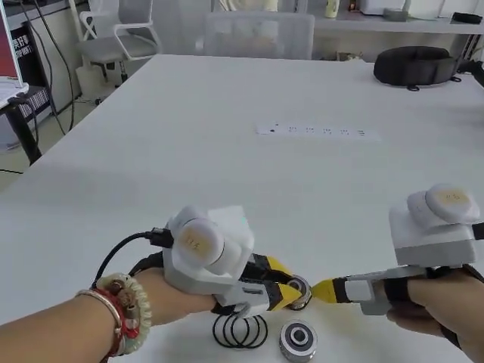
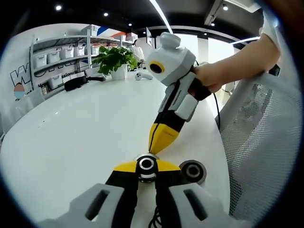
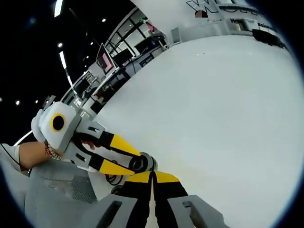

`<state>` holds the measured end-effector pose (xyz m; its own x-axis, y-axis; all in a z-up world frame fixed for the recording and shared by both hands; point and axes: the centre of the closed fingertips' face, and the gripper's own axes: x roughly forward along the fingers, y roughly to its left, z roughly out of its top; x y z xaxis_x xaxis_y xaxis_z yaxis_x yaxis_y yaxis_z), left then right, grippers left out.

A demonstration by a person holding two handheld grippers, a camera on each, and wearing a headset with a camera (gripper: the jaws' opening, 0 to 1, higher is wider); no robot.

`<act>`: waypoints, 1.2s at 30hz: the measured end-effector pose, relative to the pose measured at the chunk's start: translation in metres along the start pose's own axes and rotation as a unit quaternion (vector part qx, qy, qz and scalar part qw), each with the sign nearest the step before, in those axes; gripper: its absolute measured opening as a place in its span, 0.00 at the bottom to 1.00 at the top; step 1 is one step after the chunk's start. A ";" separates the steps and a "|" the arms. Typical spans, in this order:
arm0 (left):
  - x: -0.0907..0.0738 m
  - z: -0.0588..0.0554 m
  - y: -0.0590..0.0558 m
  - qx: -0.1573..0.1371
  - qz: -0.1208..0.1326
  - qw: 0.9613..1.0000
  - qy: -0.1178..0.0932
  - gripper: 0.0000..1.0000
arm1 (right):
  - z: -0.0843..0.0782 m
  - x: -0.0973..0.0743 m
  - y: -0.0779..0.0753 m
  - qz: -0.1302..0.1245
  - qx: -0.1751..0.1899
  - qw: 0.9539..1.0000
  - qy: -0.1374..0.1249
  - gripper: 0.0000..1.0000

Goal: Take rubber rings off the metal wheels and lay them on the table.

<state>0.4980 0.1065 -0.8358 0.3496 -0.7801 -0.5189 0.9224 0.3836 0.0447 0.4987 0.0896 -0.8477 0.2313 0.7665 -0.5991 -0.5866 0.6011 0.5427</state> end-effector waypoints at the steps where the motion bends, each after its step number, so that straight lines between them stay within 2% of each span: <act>1: 0.000 0.000 0.000 0.000 0.000 1.000 0.000 0.07 | 0.005 -0.001 0.001 0.002 0.004 1.000 -0.013 0.00; 2: 0.000 0.000 0.000 0.000 0.001 1.000 0.000 0.07 | 0.006 -0.003 0.003 0.013 0.023 1.000 -0.014 0.00; 4: 0.000 0.000 0.000 0.002 0.000 1.000 -0.001 0.07 | 0.003 -0.002 0.000 0.005 0.007 1.000 -0.009 0.00; 12: 0.001 0.001 -0.002 0.016 0.000 1.000 0.001 0.07 | 0.004 -0.001 0.002 0.008 0.005 1.000 -0.008 0.00; 19: 0.001 0.001 -0.001 0.025 -0.003 1.000 0.005 0.07 | 0.005 0.001 0.011 0.010 -0.010 1.000 -0.009 0.00; 36: 0.001 0.001 -0.001 0.013 -0.004 1.000 0.000 0.07 | 0.009 -0.001 0.022 0.029 -0.014 0.999 -0.013 0.00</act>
<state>0.4978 0.1048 -0.8357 0.3432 -0.7832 -0.5185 0.9289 0.3649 0.0635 0.4925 0.1042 -0.8302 0.2160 0.8052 -0.5522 -0.6214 0.5496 0.5584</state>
